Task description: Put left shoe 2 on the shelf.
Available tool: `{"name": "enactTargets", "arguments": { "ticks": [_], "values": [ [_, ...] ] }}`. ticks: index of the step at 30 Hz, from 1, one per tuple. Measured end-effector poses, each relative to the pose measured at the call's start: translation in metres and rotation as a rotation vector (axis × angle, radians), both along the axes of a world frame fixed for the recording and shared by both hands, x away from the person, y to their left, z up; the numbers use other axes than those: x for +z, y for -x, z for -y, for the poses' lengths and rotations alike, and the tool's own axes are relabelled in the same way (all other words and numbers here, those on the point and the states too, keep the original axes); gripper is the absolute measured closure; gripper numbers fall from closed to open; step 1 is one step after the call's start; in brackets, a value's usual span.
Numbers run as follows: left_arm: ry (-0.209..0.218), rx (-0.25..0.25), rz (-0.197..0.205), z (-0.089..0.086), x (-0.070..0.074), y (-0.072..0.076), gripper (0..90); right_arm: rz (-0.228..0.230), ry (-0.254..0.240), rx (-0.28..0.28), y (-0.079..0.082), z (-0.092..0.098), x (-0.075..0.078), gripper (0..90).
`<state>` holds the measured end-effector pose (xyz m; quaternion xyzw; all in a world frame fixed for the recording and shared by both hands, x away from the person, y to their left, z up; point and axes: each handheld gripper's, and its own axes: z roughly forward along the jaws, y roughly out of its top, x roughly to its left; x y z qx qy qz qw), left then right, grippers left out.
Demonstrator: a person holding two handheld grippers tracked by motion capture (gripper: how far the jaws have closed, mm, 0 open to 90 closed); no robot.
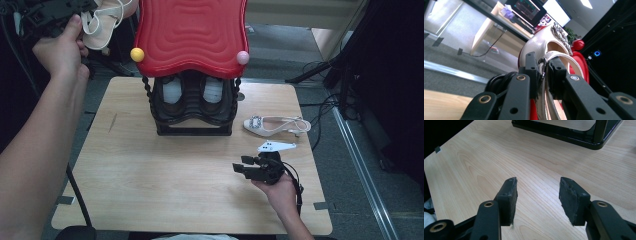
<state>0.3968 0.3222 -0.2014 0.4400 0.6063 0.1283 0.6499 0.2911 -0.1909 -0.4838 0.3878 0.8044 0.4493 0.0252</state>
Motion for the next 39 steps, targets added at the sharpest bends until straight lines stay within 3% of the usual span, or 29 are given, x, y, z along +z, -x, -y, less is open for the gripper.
{"name": "enactTargets", "arguments": {
  "ticks": [7, 20, 31, 37, 39],
  "values": [
    [-0.005, -0.047, 0.010, 0.026, 0.014, -0.005, 80.9, 0.001, -0.002, -0.002, 0.000, 0.000, 0.000, 50.4],
    [-0.042, -0.123, 0.004, 0.081, 0.019, -0.021, 80.9, 0.008, -0.004, 0.007, 0.001, 0.001, 0.002, 50.3],
    [-0.031, -0.156, -0.020, 0.106, 0.001, -0.031, 80.7, 0.013, -0.007, 0.008, 0.002, 0.001, 0.002, 50.3],
    [-0.069, -0.169, -0.043, 0.113, -0.010, -0.034, 80.2, 0.012, -0.006, 0.005, 0.001, 0.002, 0.002, 50.4],
    [-0.063, -0.167, -0.044, 0.112, -0.013, -0.034, 79.8, 0.013, -0.006, 0.006, 0.001, 0.002, 0.002, 50.3]
  ]
}}
